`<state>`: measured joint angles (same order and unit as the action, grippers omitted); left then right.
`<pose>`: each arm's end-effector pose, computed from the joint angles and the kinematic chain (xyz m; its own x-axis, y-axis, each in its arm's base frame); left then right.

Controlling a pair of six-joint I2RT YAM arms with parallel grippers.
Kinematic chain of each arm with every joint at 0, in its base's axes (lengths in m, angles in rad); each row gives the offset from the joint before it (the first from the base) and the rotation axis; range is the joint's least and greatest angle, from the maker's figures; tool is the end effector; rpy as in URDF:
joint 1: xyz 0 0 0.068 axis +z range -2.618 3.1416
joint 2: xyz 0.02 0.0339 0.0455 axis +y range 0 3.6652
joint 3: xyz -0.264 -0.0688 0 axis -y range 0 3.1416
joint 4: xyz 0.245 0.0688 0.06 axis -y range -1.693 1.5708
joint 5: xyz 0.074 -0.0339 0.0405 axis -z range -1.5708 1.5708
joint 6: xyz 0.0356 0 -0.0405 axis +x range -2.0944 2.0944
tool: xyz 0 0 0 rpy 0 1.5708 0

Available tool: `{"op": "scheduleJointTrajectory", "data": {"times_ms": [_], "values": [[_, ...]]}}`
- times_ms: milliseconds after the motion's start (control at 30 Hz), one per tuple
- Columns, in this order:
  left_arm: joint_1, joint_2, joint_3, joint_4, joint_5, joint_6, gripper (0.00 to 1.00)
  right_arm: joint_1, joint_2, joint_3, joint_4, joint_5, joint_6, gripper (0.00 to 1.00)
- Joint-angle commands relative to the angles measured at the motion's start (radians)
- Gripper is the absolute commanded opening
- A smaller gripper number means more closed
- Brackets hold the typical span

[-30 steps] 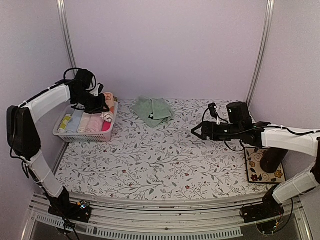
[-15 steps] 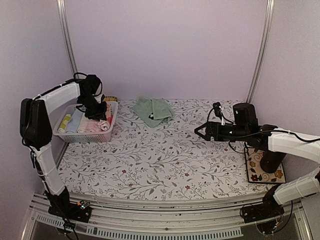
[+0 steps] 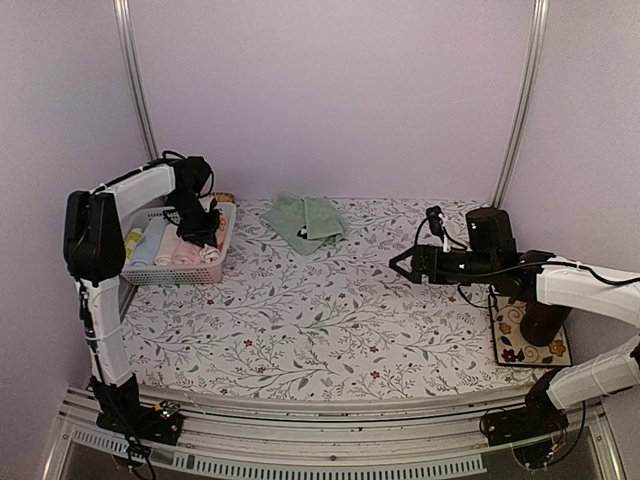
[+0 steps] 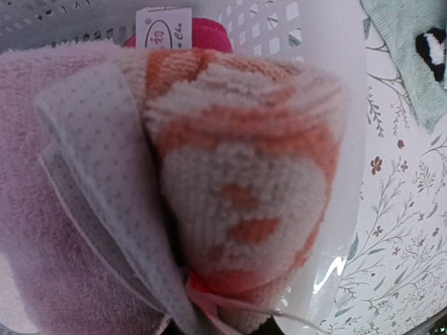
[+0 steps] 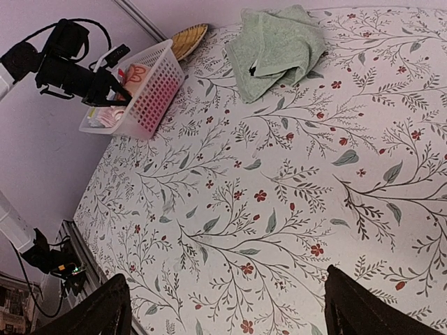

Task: Roll the towels
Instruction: Place the towel in the storage box.

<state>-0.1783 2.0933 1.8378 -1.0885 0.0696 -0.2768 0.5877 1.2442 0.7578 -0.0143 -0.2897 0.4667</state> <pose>0.4214 -0.0784 0.2317 -0.9750 -0.1013 -0.1978 -0.0771 0.9890 -0.1266 0.2230 0.1608 0.2502 -0.6897 0.0586 -0.7217 -0.4810 0.7079 0.5172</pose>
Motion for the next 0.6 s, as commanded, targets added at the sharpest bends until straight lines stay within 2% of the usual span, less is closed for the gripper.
{"op": "scheduleJointTrajectory", "data": {"times_ms": [0, 33, 133, 167, 200, 567], "values": [[0.011, 0.024, 0.026, -0.038, -0.017, 0.003, 0.21, -0.001, -0.025, -0.010, 0.017, 0.014, -0.008, 0.96], [0.012, 0.017, 0.025, -0.037, -0.021, -0.001, 0.30, -0.001, -0.026, -0.010, 0.016, 0.015, -0.009, 0.96], [0.008, -0.016, 0.028, -0.039, -0.039, -0.013, 0.67, -0.002, -0.025, -0.010, 0.015, 0.018, -0.010, 0.96], [0.008, -0.029, 0.029, -0.038, -0.043, -0.016, 0.91, -0.002, -0.025, -0.009, 0.015, 0.019, -0.010, 0.96], [0.007, -0.040, 0.033, -0.038, -0.046, -0.018, 0.96, -0.001, -0.025, -0.010, 0.016, 0.020, -0.011, 0.96], [-0.014, -0.116, 0.081, -0.017, -0.033, -0.032, 0.97, -0.001, -0.023, -0.009, 0.017, 0.019, -0.010, 0.97]]}}
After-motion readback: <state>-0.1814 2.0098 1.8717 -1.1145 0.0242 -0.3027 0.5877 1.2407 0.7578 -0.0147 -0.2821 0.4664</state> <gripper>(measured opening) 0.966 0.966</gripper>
